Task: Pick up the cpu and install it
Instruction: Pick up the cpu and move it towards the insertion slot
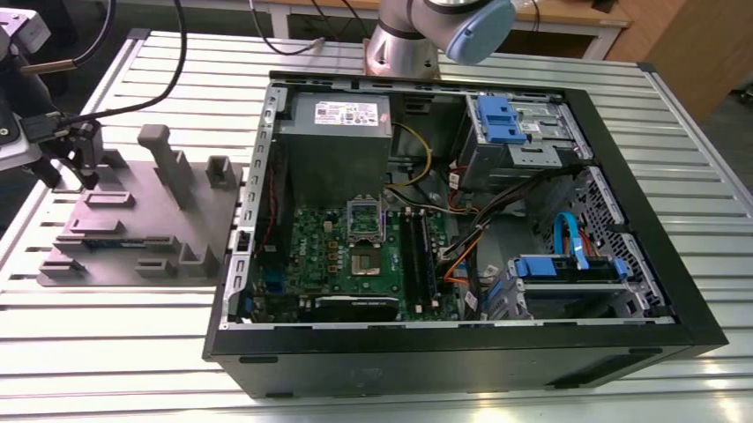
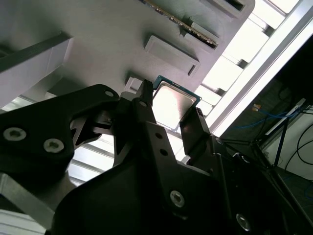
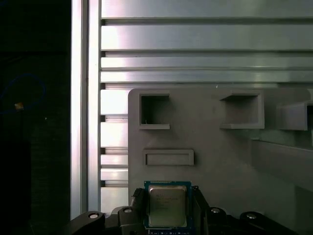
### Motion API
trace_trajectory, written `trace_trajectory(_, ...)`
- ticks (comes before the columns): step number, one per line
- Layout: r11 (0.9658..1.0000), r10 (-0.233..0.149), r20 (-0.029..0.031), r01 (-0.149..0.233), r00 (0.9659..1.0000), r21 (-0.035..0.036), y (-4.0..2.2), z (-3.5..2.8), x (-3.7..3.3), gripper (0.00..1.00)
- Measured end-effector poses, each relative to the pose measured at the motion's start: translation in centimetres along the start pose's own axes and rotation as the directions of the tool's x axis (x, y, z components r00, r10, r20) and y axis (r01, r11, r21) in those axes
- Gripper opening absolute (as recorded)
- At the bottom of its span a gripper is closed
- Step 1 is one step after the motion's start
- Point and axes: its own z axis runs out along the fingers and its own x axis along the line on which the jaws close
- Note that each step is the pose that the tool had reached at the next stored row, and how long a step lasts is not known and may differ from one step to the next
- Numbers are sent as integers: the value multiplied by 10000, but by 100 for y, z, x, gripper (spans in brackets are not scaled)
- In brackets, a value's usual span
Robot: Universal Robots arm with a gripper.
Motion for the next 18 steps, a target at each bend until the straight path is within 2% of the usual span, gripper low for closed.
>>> trace_trajectory(11,10000,0,6,0,10000,-3,2,-65,0,47)
trace_trajectory(18,10000,0,6,0,10000,-23,2,-68,0,47)
